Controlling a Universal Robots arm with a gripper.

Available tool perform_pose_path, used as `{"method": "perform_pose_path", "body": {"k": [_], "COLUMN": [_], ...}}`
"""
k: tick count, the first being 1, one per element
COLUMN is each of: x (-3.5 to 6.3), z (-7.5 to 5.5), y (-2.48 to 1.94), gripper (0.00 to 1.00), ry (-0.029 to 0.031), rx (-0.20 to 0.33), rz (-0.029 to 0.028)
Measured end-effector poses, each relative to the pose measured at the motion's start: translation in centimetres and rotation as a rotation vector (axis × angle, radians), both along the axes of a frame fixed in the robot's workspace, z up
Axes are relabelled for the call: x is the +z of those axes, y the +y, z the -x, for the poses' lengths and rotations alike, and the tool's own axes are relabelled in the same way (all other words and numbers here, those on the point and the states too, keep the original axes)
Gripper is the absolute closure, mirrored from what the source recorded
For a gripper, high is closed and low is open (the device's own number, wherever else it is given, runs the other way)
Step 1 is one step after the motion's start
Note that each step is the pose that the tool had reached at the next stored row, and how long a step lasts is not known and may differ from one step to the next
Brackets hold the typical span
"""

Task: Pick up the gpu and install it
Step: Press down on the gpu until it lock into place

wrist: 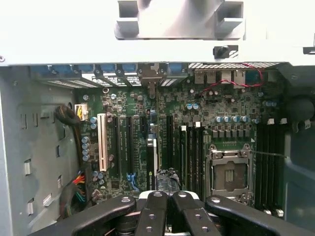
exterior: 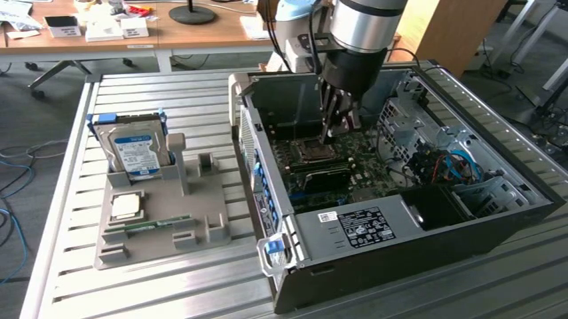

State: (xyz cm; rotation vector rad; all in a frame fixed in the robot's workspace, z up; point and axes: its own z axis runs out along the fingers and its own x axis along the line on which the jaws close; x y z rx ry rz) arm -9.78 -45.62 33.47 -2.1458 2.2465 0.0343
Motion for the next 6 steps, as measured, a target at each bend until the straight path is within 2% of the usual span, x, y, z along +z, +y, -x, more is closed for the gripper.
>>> {"method": "perform_pose_path", "body": {"k": [6], "x": [0.01], "z": [0.00], "y": [0.00], "gripper": [0.89], "ry": [0.0001], "rx": [0.000], "rz": [0.0002]}}
